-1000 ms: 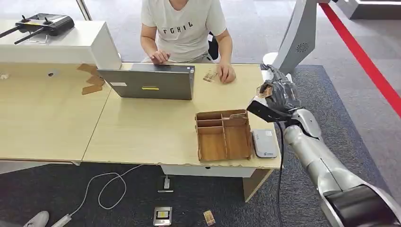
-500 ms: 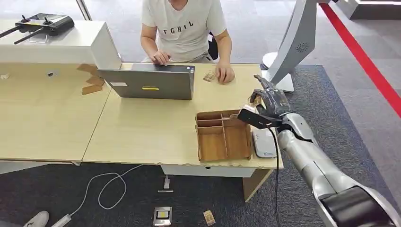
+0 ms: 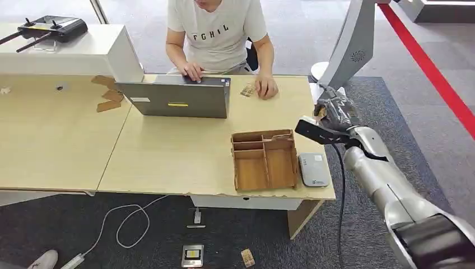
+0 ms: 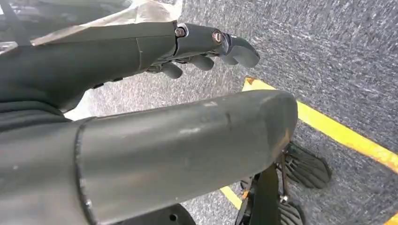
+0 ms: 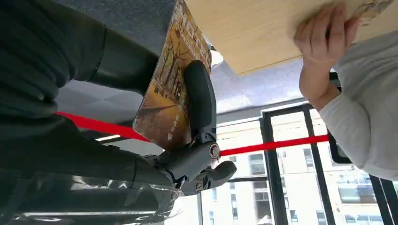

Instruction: Pass the card to the sensor for recognition and then transmit it.

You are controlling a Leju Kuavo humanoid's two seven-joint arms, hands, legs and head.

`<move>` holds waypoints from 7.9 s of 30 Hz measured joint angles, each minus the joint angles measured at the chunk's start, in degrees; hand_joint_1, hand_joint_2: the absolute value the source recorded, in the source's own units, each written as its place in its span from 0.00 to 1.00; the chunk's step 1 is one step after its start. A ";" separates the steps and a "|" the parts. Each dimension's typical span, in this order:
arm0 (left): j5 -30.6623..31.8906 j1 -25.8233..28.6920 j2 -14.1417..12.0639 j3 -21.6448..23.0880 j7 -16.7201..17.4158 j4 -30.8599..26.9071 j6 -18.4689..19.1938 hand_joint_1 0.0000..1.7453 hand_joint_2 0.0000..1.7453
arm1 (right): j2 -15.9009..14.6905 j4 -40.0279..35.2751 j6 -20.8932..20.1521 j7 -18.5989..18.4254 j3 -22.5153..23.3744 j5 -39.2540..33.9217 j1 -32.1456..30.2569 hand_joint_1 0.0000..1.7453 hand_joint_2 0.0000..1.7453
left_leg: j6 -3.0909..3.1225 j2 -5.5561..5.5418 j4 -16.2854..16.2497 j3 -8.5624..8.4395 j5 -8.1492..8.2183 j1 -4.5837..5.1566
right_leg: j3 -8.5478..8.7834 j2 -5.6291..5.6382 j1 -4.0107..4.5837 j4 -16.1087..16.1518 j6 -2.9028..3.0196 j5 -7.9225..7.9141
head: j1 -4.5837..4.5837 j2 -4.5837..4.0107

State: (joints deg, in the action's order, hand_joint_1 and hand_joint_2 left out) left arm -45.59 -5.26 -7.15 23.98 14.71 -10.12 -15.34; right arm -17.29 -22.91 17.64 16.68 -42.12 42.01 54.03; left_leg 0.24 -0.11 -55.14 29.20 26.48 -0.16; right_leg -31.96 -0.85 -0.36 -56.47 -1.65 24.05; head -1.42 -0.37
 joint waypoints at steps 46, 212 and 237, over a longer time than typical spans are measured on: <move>-4.06 -0.13 1.99 -0.15 1.49 0.00 -6.03 0.00 0.00 | 2.14 0.44 -7.67 2.38 -2.84 3.11 -1.33 1.00 1.00 | 0.01 0.00 0.00 0.04 -0.01 -0.01 | -0.03 0.00 0.00 -0.02 0.00 0.00 | 0.00 0.00; -21.24 -16.18 -10.30 -13.18 -8.17 -3.85 4.55 0.00 0.00 | -0.06 -8.52 -16.38 7.82 -2.93 8.77 3.38 0.00 0.00 | -0.38 0.10 -0.18 0.58 -0.41 -0.29 | -0.65 0.17 0.38 -0.12 0.43 -0.51 | 0.00 0.00; -18.54 -16.75 -10.54 -15.45 -8.17 -3.85 3.87 0.00 0.00 | -0.28 -8.74 -16.75 9.31 -3.98 8.48 -2.34 0.00 1.00 | -0.38 0.09 -0.17 0.60 -0.41 -0.29 | -0.66 0.17 0.38 -0.12 0.43 -0.51 | 0.00 0.00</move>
State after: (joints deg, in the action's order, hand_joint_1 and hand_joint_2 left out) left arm -64.13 -22.01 -17.68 8.53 6.54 -13.97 -11.47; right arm -17.57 -31.65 0.90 25.99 -46.10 50.49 51.69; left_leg -0.14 -0.02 -55.31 29.81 26.06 -0.45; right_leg -32.62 -0.68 0.02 -56.59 -1.22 23.54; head -1.42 -0.37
